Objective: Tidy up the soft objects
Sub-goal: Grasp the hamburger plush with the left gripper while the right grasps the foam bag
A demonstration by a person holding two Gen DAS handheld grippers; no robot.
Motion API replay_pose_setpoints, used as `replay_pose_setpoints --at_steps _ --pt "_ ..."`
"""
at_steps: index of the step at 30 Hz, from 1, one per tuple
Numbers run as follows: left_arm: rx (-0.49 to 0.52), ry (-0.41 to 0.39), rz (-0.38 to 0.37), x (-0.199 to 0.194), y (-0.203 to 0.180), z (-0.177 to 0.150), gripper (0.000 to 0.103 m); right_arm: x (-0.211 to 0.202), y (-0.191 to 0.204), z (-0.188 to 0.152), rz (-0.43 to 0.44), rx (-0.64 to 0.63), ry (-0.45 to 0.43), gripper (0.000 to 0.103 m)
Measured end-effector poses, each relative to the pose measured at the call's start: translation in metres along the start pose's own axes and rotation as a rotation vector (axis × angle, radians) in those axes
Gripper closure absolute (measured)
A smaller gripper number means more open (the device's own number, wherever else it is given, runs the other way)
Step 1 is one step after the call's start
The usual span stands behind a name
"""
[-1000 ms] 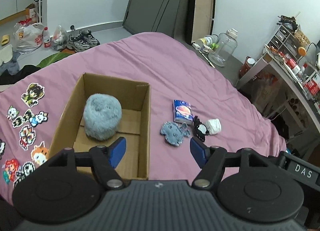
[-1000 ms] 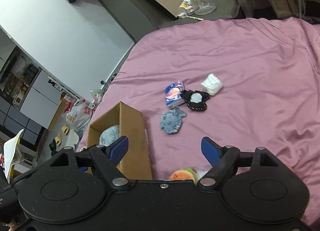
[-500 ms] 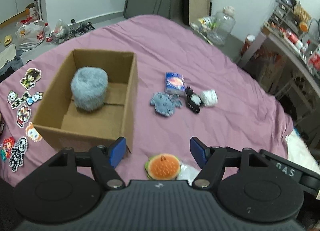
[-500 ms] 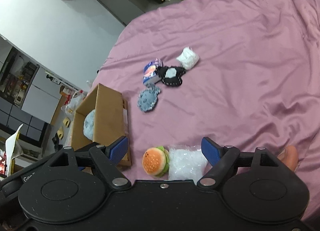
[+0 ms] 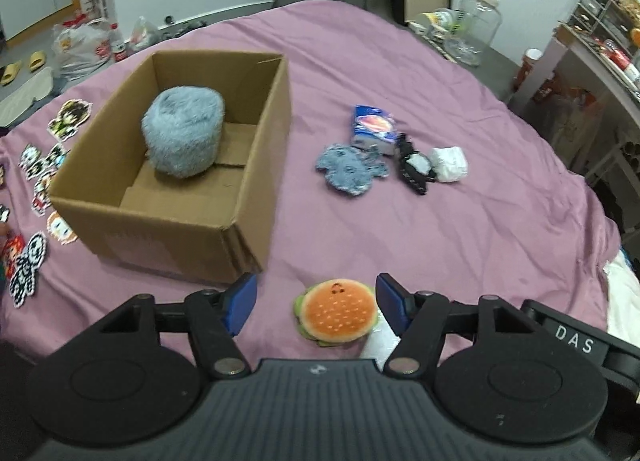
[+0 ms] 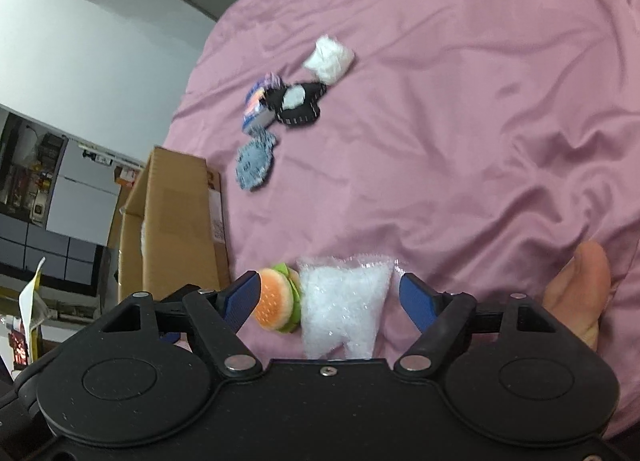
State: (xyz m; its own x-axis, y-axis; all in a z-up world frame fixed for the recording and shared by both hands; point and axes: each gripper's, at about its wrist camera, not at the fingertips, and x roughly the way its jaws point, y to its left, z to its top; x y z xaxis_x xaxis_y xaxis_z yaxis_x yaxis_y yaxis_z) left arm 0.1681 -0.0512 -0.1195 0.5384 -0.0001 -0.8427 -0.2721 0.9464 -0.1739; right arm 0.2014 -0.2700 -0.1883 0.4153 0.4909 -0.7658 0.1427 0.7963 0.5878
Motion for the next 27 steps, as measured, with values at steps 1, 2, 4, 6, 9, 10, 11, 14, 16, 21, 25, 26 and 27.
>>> replay_pose_setpoints --at_steps 1,2,4,6,9,10,11,14,16,21,25,26,27 --pt "-0.002 -0.001 0.005 0.001 0.001 -0.001 0.039 0.004 -0.001 0.0 -0.004 0.006 0.014 0.028" --pt "-0.003 0.0 0.009 0.002 0.002 -0.002 0.04 0.009 -0.003 0.0 -0.01 0.015 0.027 0.029" --pt "-0.006 0.007 0.018 0.006 0.003 -0.003 0.04 0.018 -0.005 -0.002 -0.018 0.028 0.051 0.032" --pt "-0.006 0.011 0.034 0.009 0.004 -0.004 0.04 0.027 -0.003 -0.003 -0.03 0.019 0.074 0.034" --pt "-0.008 0.007 0.05 0.012 0.004 -0.005 0.041 0.04 -0.004 -0.004 -0.058 0.02 0.104 0.044" --pt "-0.009 0.006 0.054 0.012 0.004 -0.004 0.041 0.043 -0.006 -0.005 -0.058 0.027 0.111 0.053" --pt "-0.008 0.005 0.057 0.013 0.003 -0.004 0.041 0.044 -0.008 -0.005 -0.051 0.035 0.115 0.06" --pt "-0.003 0.009 0.063 0.016 0.0 -0.004 0.041 0.041 -0.011 -0.003 -0.038 0.052 0.1 0.072" --pt "-0.001 0.013 0.062 0.018 -0.002 -0.004 0.041 0.036 -0.011 -0.002 -0.039 0.051 0.07 0.076" --pt "0.009 0.011 0.054 0.024 -0.01 -0.003 0.041 0.023 -0.015 0.005 -0.047 0.058 -0.01 0.077" --pt "0.009 0.017 0.035 0.031 -0.015 -0.004 0.041 0.016 -0.015 0.011 -0.062 0.053 -0.072 0.077" --pt "0.015 0.023 0.029 0.033 -0.017 -0.004 0.04 0.015 -0.015 0.013 -0.061 0.055 -0.084 0.077" --pt "0.023 0.028 0.026 0.036 -0.019 -0.005 0.04 0.014 -0.015 0.015 -0.063 0.05 -0.099 0.077"
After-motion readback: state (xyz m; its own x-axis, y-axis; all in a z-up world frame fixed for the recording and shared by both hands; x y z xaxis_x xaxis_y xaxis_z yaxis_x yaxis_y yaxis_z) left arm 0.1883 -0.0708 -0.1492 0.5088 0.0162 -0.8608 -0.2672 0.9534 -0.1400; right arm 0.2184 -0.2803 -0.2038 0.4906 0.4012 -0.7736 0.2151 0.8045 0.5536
